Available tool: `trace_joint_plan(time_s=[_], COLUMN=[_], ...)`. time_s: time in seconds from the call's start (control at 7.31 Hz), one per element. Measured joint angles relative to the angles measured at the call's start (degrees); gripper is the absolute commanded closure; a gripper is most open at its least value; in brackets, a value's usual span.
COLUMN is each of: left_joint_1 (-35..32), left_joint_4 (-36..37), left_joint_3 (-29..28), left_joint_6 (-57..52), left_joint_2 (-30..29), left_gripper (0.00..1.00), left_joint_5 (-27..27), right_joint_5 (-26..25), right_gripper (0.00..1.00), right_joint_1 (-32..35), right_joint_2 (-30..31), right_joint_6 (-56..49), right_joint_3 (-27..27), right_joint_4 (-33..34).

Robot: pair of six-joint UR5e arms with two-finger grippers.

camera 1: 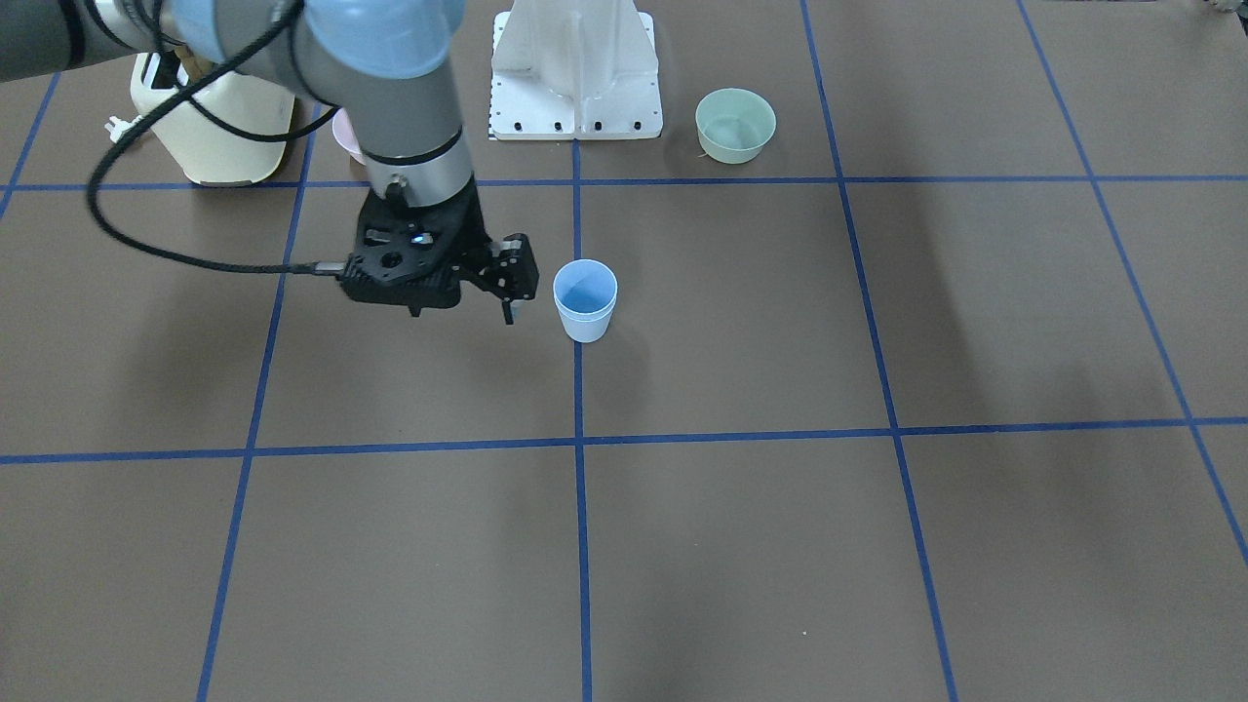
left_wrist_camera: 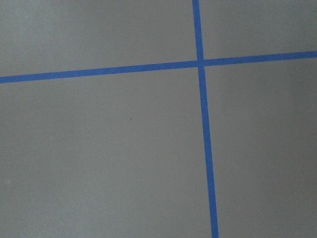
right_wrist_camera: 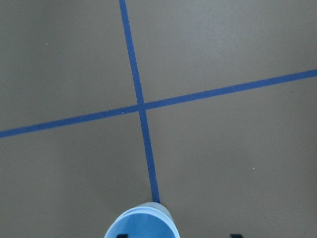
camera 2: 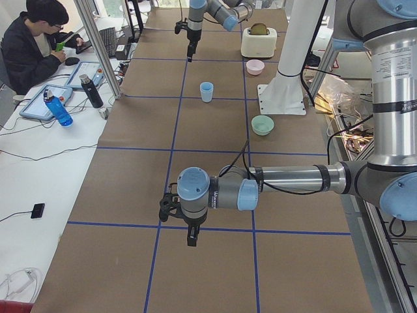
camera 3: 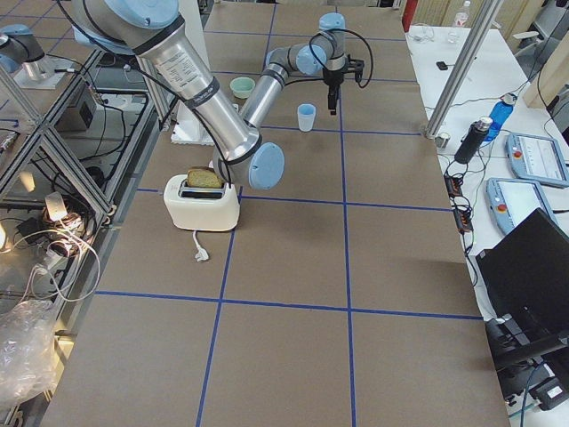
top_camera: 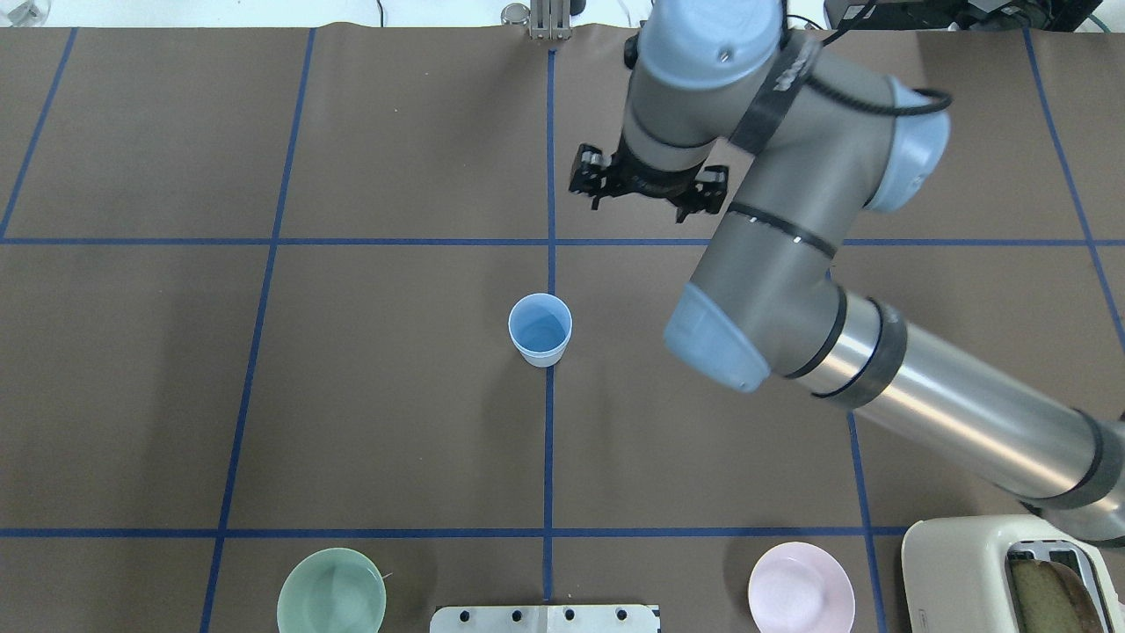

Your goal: Stack blue cups with both arms

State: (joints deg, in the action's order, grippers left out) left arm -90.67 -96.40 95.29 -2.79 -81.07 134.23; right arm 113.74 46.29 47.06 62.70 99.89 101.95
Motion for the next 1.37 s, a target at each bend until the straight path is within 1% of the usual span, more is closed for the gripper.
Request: trace_joint_plan(time_s=[0.14, 0.41, 0.55, 0.68, 0.96, 1.09, 1.23, 1.37], left_joint_1=[0.0, 0.0, 0.1, 0.0, 0.0, 0.0, 0.0, 0.0], left_joint_4=[-0.2, -2.0, -3.2, -3.8, -4.0, -4.0, -4.1, -4.1], left_joint_3=[0.1, 0.6, 0.6, 0.6, 0.7, 0.7, 0.7, 0.7], left_joint_6=[-0.2, -0.6, -0.7, -0.7, -0.7, -0.6, -0.6, -0.6], left_joint_2=[0.3, 0.4, 0.4, 0.5, 0.5, 0.5, 0.6, 0.7], left_gripper=[0.01, 0.01, 0.01, 0.01, 0.01, 0.01, 0.01, 0.01], left_joint_5=[0.0, 0.0, 0.0, 0.0, 0.0, 0.0, -0.1, -0.1], right_joint_5=[4.0, 12.2, 14.6, 15.8, 17.2, 17.3, 17.3, 17.3], right_gripper=[0.00, 0.00, 0.00, 0.00, 0.00, 0.00, 0.00, 0.00], right_joint_1=[6.4, 19.9, 25.1, 30.0, 38.0, 40.4, 41.8, 42.5], right_joint_2=[3.4, 12.3, 17.6, 22.7, 33.6, 38.8, 42.7, 45.1], right_joint_6=[-10.1, -33.5, -43.5, -51.1, -61.2, -63.9, -65.0, -65.2], right_joint_3=[-0.2, -0.8, -0.9, -0.9, -0.5, -0.4, -0.4, -0.5], right_joint_4=[-0.3, -0.4, -0.4, -0.3, -0.3, -0.4, -0.4, -0.3])
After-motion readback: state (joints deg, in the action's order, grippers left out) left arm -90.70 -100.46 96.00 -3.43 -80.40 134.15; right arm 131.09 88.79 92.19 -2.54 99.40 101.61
